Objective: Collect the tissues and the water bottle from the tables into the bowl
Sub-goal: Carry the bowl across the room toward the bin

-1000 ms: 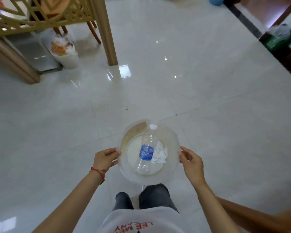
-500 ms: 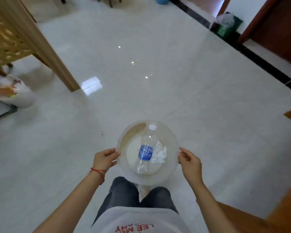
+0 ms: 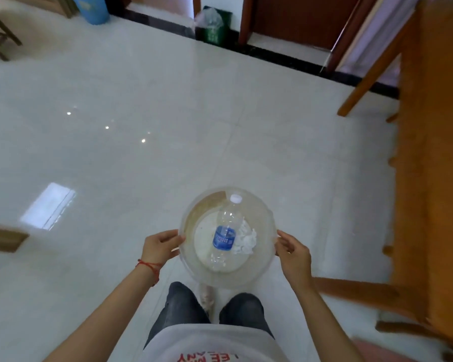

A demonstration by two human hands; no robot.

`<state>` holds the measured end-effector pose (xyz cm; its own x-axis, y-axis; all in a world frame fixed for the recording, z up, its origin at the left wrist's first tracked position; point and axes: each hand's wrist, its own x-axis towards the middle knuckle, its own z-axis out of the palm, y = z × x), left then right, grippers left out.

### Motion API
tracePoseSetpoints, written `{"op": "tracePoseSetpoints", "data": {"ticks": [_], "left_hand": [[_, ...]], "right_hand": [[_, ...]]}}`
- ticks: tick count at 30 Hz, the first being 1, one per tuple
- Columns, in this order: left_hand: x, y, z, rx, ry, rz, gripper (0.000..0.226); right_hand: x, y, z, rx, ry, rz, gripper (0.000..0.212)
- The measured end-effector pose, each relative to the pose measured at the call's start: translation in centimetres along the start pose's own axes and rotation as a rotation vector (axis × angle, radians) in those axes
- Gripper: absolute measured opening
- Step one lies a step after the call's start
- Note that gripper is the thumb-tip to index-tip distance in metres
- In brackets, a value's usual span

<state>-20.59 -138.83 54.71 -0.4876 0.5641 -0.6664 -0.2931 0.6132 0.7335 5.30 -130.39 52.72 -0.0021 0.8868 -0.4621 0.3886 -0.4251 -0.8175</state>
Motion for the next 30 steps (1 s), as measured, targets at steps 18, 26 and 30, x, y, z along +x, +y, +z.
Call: {"op": "tracePoseSetpoints", "data": {"ticks": [18,26,30], "left_hand": [[16.2,14.9,15.2,0.145,-0.177,0.013,0.031],[21.5,24.4,24.2,0.12,-0.184,0.035,0.029],[25.3,28.4,27.3,0.122,-0.204,0.033,0.029]], "right_hand": [[18.8,-8.0,-5.8,0.038,0.18,-0.016,0.028],[30.3,-14.3,-10.1,0.049,0.203,-0.015,0.029],[35.2,-17.1,-10.8,0.078,0.226,-0.015,0.028]]}}
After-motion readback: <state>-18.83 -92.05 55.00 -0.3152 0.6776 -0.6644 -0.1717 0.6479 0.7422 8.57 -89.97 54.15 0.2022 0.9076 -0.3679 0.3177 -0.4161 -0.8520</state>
